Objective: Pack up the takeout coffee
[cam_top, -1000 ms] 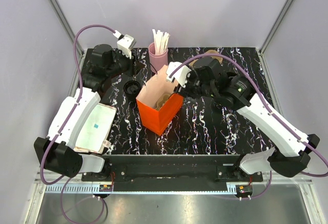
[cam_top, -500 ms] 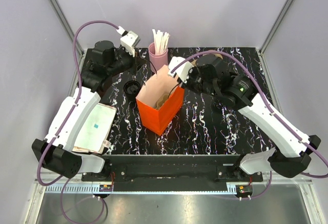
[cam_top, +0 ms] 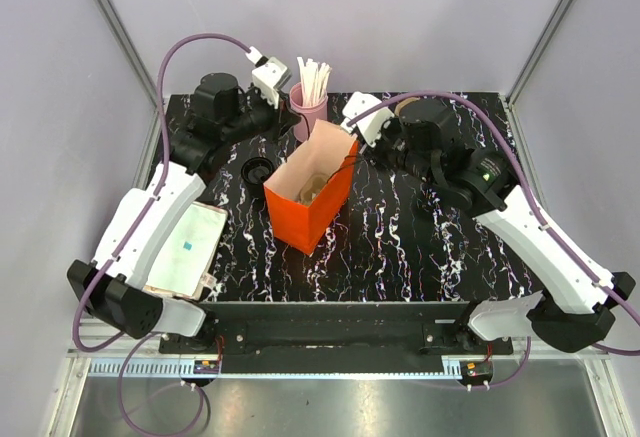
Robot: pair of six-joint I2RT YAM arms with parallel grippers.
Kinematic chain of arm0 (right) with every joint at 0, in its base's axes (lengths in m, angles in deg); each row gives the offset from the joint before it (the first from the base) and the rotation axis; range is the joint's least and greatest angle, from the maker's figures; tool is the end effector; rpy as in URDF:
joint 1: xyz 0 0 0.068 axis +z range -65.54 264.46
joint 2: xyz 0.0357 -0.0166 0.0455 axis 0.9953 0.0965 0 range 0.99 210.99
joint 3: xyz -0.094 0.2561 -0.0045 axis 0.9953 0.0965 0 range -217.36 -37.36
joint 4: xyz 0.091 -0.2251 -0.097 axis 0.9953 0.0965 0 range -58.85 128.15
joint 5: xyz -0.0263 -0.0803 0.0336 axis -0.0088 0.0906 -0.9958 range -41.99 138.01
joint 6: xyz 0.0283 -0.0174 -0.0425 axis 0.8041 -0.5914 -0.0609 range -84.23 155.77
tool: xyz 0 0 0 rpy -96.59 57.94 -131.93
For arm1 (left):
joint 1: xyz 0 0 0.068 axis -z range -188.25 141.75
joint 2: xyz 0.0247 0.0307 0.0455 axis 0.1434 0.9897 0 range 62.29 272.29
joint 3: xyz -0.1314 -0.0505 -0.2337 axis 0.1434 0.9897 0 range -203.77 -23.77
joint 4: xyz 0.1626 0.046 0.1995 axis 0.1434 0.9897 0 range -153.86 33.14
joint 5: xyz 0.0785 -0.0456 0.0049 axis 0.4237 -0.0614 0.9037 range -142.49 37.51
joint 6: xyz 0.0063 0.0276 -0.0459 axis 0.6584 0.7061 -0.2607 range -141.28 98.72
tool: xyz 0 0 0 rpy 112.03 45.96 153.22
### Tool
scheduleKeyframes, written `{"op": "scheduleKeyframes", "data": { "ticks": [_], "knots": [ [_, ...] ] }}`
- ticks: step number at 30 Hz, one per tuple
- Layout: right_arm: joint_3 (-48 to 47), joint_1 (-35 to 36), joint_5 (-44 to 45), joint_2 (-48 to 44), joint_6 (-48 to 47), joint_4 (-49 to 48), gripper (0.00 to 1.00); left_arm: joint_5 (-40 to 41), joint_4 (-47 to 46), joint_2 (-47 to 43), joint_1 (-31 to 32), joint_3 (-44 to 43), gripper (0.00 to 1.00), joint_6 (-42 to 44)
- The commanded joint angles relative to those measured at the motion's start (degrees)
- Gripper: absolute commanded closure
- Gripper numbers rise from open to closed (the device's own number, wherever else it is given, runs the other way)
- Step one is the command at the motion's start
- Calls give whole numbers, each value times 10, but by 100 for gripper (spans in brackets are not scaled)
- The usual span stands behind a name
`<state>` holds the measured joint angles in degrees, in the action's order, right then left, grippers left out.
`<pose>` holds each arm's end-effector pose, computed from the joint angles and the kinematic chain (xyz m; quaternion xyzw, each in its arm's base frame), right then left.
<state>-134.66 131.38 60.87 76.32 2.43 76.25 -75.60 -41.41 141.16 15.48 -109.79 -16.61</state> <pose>0.1820 0.1830 0.4735 -0.4873 0.6738 -0.0281 0.5547 0.2761 -0.1366 0.4343 0.3089 0.7253 -0.2555 0.5597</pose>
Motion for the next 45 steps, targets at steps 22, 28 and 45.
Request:
{"op": "scheduleKeyframes", "data": {
  "ticks": [22,28,45],
  "knots": [
    [-13,-6,-105,0,-48,66,24,53,25,131,23,-165,96,30],
    [-8,-7,-104,17,-45,36,24,56,29,145,23,-179,96,32],
    [-83,-18,-108,83,-37,28,100,51,38,162,28,-202,95,39]
  ]
}}
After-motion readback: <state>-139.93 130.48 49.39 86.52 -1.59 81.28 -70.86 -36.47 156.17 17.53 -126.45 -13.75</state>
